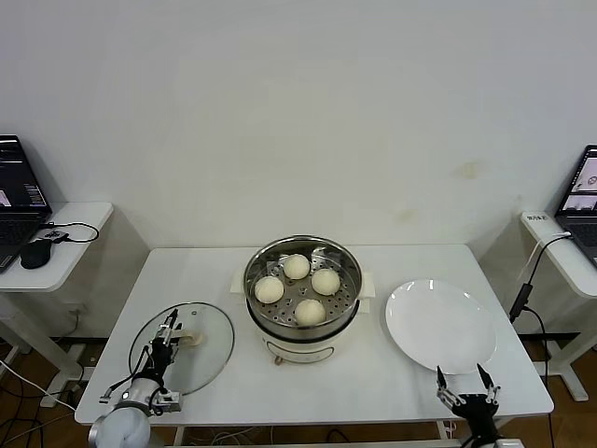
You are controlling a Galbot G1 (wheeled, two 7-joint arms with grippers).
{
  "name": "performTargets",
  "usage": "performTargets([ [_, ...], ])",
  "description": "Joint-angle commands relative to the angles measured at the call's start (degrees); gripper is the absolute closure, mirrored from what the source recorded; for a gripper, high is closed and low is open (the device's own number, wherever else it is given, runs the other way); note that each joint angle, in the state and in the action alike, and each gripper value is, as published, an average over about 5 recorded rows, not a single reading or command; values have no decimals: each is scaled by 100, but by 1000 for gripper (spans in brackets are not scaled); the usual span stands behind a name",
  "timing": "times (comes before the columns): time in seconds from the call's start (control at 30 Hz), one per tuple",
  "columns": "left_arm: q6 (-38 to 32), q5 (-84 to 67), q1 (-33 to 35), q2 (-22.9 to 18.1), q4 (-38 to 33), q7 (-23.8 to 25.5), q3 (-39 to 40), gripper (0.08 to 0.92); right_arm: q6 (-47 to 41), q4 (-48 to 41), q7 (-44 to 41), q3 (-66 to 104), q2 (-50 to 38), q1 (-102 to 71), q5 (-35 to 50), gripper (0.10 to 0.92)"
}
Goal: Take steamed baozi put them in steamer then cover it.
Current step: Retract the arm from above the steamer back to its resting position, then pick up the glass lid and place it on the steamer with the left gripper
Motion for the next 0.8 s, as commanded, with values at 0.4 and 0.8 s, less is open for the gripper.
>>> performTargets([
  [0.4,-118,-125,30,57,-6,-476,-73,811,11,134,-35,-40,-16,-50,-41,203],
  [0.8,230,-802,908,718,-2026,-32,-647,859,57,179,-47,-88,-22,-74,-126,203],
])
